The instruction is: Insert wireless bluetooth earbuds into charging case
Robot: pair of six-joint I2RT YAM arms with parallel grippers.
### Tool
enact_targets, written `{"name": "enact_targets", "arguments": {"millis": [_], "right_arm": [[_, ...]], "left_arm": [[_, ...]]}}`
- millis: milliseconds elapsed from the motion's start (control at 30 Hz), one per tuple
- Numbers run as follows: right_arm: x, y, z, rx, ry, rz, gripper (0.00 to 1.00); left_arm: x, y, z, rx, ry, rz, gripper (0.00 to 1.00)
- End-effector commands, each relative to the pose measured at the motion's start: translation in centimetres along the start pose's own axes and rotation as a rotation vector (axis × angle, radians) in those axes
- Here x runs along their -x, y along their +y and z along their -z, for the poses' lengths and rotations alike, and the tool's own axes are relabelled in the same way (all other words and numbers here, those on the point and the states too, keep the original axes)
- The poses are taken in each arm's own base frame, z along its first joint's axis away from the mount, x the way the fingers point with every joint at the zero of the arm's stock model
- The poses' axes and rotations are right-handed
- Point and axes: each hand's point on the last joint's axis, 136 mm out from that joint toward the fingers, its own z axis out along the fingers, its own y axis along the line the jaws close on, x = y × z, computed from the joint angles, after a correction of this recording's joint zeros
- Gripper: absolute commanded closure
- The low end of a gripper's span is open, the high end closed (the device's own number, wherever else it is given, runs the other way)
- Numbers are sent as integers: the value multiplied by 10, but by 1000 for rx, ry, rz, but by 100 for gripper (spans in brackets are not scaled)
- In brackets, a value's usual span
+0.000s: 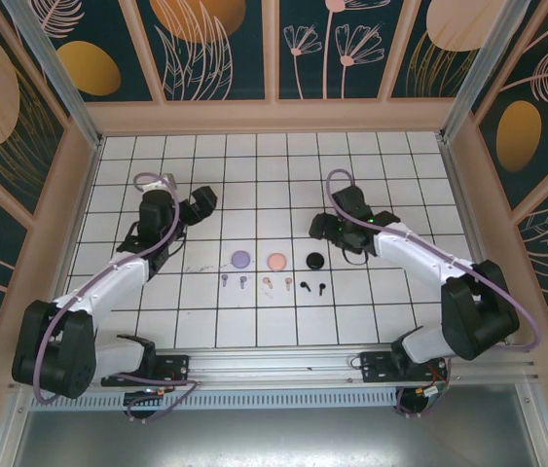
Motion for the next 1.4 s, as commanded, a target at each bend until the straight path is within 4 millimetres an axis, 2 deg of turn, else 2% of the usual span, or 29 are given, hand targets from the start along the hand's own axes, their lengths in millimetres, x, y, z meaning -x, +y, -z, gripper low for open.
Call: {"name": "enact_targets", "arguments": {"millis": [0, 233, 433, 1067, 1367], "right_arm": [[-15, -7, -1, -71, 36, -66, 16], [-30, 0, -14, -103, 80, -73, 16], [-37, 5, -28, -127, 101, -80, 17], [-54, 9, -59, -170, 161, -59, 35], [-57, 6, -69, -186, 168, -34, 38]], "left_arm": [[-5, -8, -10, 32, 14, 9, 1], [-27, -30, -34, 19, 69, -39, 1], [-37, -43, -42, -7, 95, -58, 1], [-39, -44, -41, -25, 87, -67, 1], [-44, -37, -35, -14, 89, -58, 1]]}}
